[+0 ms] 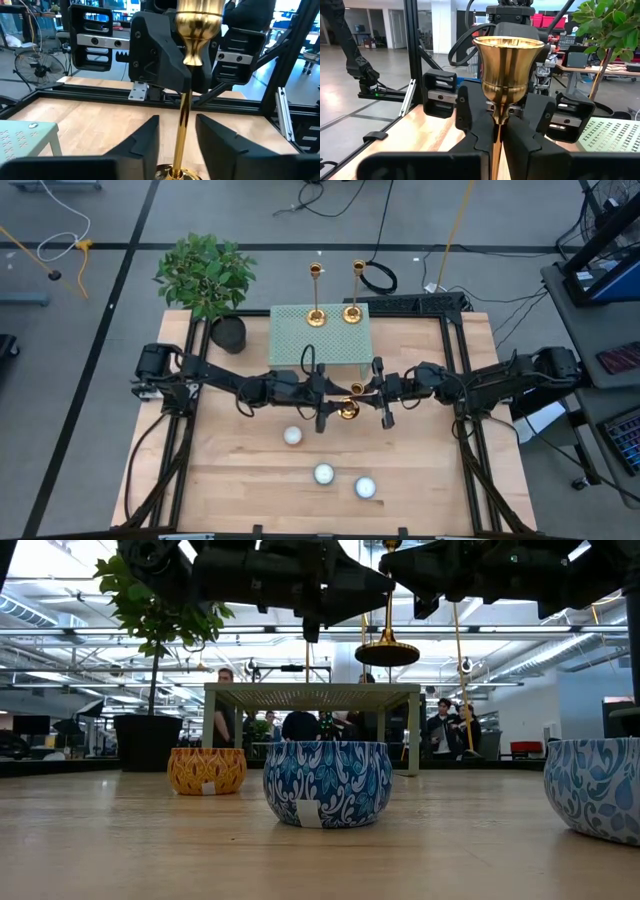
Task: Pick & Place candle stick holders
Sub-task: Put the gold candle holder on the shelf
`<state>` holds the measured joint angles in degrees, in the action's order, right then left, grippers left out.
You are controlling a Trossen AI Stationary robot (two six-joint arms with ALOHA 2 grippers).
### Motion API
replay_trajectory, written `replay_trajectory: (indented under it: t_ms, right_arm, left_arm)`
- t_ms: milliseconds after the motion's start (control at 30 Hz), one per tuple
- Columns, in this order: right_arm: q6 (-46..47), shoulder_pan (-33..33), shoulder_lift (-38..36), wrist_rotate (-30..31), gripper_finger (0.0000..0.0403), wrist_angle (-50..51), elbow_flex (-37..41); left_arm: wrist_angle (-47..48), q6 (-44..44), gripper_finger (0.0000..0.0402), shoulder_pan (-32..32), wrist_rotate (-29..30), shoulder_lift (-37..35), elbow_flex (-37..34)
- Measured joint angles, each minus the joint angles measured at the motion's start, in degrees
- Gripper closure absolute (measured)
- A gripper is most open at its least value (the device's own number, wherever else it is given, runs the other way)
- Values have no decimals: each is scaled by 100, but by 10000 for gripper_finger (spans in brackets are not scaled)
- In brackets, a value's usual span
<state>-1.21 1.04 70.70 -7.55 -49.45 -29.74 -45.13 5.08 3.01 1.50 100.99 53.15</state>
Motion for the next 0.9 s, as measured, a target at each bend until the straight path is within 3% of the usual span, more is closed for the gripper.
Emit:
replay_trajectory:
  t_ms: [267, 433, 767, 900]
  right_arm:
    - [-9, 0, -1, 7, 385, -12, 1]
    - [-13, 0, -7, 0, 385, -9, 2]
    - [-11, 2, -4, -8, 385, -34, 2]
    - [-11, 4, -2, -7, 385, -41, 2]
  left_arm:
    - [-97, -78, 368, 2, -4, 0, 0]
    - [-153, -323, 395, 9, -19, 0, -4]
    - [-137, -345, 289, 28, 6, -7, 174]
    - [-144, -301, 265, 28, 4, 137, 284]
